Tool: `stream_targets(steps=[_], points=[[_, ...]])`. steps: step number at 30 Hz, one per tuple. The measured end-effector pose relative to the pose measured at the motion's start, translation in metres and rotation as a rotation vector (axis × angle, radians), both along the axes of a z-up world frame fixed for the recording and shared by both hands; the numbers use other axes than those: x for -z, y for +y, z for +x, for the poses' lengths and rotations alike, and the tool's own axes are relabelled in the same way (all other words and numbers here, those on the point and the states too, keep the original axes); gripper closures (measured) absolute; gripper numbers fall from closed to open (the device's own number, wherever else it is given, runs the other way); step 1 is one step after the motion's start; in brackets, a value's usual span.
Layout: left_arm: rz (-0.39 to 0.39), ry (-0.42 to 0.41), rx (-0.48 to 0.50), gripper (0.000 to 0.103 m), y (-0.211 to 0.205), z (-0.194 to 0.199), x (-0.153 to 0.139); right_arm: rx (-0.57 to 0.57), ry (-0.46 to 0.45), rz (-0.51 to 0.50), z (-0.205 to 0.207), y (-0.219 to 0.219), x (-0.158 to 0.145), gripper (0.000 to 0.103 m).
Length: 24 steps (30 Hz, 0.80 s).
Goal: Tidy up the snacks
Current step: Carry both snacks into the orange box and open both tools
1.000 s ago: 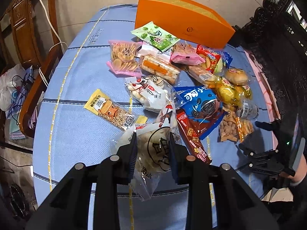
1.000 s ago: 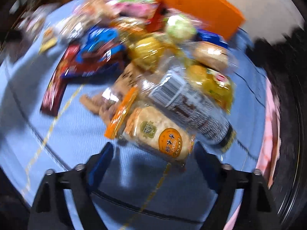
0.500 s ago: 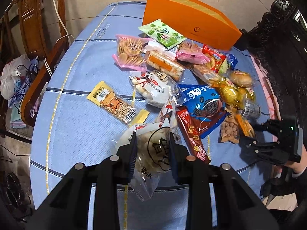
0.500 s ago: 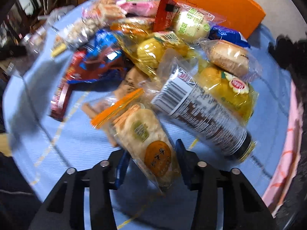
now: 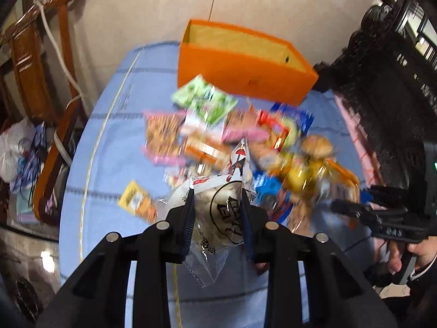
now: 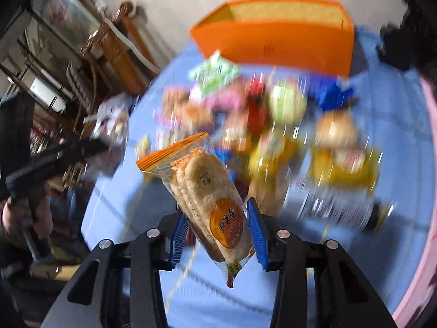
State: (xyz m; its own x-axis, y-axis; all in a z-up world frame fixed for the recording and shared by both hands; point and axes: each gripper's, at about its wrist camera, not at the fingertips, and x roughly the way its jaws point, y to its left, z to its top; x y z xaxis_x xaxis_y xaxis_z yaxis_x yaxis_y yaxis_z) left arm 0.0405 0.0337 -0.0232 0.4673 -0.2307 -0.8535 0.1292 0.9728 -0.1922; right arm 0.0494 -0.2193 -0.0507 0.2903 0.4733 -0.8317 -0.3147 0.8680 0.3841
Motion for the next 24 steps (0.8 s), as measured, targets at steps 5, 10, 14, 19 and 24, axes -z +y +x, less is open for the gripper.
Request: stream_targets(steps=[5,10,14,19,24], points=[[-0.033,-0.068,0.038,0.074,-0.012,0.053,-0.037,0.072,-0.103,0.011,0.065,-0.003,-0.043,0.061],[-0.044,-0.142,0.056,0.074,-0.033,0.139,-0.068,0.150,-0.171,0.002,0.149,-0.009,-0.067,0.061],[-0.042,-0.118,0.053,0.073,-0.054,0.225,-0.063,0.210,-0.172,-0.022,0.214,-0.015,-0.064,0.061],[-0.011,-0.069,0.032,0.073,-0.074,0.301,-0.035,0.273,-0.154,-0.068,0.277,-0.023,-0.043,0.061],[0.040,-0.017,0.011,0.064,-0.080,0.335,0.005,0.307,-0.117,-0.142,0.307,-0.028,-0.012,0.059]])
